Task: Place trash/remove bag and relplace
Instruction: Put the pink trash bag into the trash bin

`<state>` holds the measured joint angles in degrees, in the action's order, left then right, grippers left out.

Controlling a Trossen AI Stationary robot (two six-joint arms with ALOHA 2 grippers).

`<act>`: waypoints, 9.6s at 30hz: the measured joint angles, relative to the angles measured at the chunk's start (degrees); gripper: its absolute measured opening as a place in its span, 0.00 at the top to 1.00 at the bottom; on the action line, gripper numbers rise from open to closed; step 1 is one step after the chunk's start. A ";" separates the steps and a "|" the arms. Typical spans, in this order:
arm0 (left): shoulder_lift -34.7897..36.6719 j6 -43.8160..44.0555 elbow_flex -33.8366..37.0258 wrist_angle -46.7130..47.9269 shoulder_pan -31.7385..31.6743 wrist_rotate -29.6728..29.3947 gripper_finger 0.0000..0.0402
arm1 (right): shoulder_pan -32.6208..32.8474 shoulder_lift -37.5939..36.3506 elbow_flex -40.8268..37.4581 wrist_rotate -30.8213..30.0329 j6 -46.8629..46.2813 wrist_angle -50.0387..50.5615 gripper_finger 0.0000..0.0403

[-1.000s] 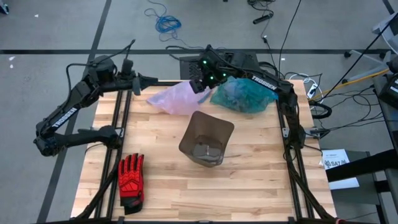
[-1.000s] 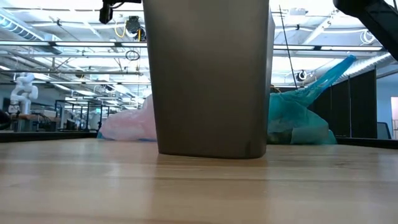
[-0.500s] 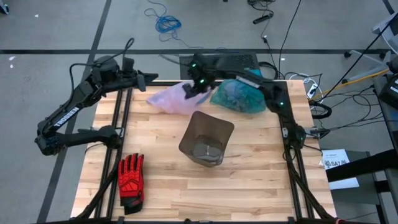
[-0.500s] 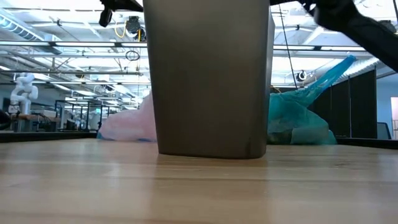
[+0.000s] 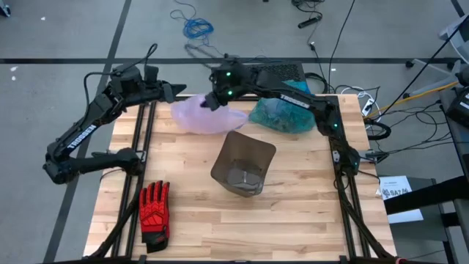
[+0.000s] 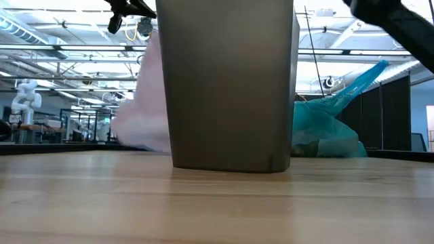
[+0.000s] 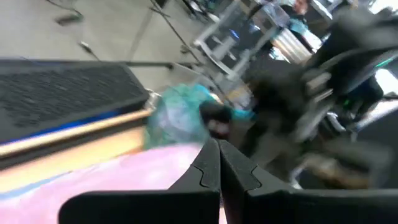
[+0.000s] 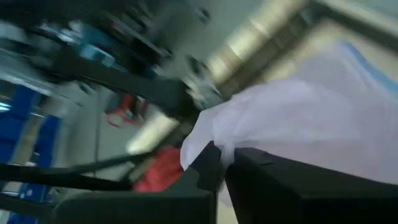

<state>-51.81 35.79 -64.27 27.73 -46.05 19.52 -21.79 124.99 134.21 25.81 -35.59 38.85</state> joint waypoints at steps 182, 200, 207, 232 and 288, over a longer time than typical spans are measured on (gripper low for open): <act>-31.21 -18.12 -17.40 -10.93 27.03 35.39 1.00 | 34.18 -39.55 -33.24 -30.69 -19.92 40.04 1.00; -28.29 -8.01 -17.38 -21.55 25.44 35.78 1.00 | 36.91 -38.43 -34.32 -30.27 -20.49 17.64 0.83; -27.10 -7.52 -17.42 -23.08 24.15 37.59 1.00 | 36.91 -38.47 -34.30 -26.62 -17.33 13.64 0.50; -24.11 -6.05 -17.44 -24.38 20.01 39.37 1.00 | 47.87 -39.57 -22.96 -28.45 -35.28 49.15 0.46; -23.37 -3.02 -17.44 -25.69 15.64 42.43 1.00 | 57.33 -39.97 -59.61 -59.78 -56.18 23.47 1.00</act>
<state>-75.18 32.77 -81.71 2.03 -30.41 61.95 35.53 85.02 74.60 -33.97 -91.77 62.31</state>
